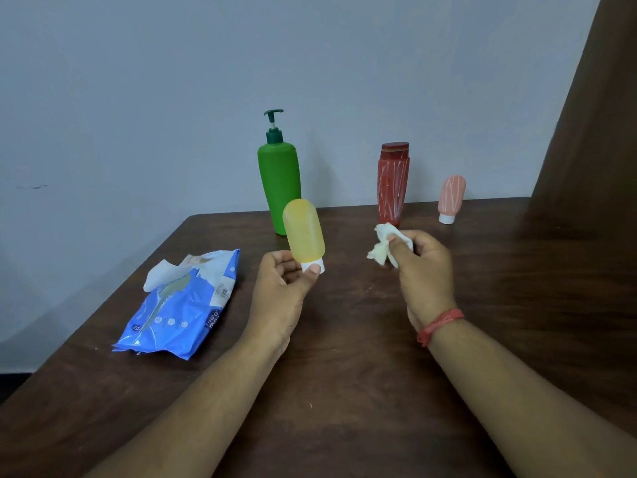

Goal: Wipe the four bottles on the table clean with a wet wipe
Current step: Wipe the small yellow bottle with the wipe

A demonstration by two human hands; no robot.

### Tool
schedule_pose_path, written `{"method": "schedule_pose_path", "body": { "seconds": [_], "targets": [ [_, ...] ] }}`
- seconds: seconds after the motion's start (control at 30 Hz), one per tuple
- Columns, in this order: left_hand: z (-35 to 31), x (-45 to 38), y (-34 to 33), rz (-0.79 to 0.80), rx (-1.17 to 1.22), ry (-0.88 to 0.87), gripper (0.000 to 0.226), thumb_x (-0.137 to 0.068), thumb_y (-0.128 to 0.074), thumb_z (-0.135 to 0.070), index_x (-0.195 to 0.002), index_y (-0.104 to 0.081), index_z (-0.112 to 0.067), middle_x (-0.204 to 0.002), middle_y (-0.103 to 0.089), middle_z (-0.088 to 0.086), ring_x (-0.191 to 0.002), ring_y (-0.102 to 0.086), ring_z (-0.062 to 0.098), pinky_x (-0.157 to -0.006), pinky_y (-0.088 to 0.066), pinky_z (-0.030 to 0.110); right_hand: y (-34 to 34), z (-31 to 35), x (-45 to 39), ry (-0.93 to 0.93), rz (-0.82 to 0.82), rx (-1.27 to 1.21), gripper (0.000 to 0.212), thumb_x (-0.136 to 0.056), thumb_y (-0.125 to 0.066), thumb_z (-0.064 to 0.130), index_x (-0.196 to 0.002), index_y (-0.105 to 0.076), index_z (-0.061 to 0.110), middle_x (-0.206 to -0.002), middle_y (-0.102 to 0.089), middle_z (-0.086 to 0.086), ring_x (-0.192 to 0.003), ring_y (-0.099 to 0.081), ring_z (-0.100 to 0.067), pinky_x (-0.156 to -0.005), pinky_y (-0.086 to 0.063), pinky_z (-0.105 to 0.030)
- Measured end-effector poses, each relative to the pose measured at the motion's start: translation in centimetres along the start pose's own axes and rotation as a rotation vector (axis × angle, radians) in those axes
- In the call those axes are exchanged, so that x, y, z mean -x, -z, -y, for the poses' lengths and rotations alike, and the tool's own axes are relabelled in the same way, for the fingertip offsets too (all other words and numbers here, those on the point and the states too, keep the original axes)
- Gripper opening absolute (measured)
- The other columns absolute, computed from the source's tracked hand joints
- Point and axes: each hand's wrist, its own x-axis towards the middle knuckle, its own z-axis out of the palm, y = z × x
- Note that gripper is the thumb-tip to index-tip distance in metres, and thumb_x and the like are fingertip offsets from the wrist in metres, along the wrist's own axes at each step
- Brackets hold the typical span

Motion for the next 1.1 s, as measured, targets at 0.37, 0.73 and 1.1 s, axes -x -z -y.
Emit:
{"method": "schedule_pose_path", "body": {
  "seconds": [0.37,0.73,1.1],
  "targets": [
    [0.8,-7.0,-3.5,0.201,-0.432,-0.044,0.046,-0.087,-0.076,-0.012,-0.126,-0.052,-0.019,-0.111,-0.069,-0.003,-0.105,-0.066,0.016,-0.094,-0.052,0.036,1.4,-2.0,-2.3,-0.212,-0.211,-0.122,0.010,-0.096,-0.063,0.019,-0.100,-0.072,0.019,-0.090,-0.075,0.003,-0.081,-0.072,-0.017,-0.072,-0.059,-0.032],
    [2.6,-14.3,-8.4,0.159,-0.656,-0.108,0.077,-0.089,-0.074,-0.009,-0.148,-0.025,-0.004,-0.101,-0.058,0.002,-0.100,-0.060,0.022,-0.082,-0.041,0.032,1.2,-2.6,-2.9,-0.229,-0.182,-0.209,0.013,-0.095,-0.060,0.014,-0.092,-0.072,0.016,-0.078,-0.076,-0.002,-0.069,-0.068,-0.015,-0.061,-0.054,-0.029],
    [3.8,-18.2,-9.9,0.137,-0.725,-0.104,0.060,-0.087,-0.076,-0.015,-0.130,-0.036,-0.003,-0.106,-0.059,0.006,-0.096,-0.055,0.023,-0.080,-0.043,0.036,0.9,-2.5,-3.2,-0.217,-0.134,-0.233,0.016,-0.095,-0.060,0.010,-0.086,-0.070,0.019,-0.071,-0.074,0.009,-0.065,-0.069,-0.007,-0.065,-0.058,-0.024]
  ]
}}
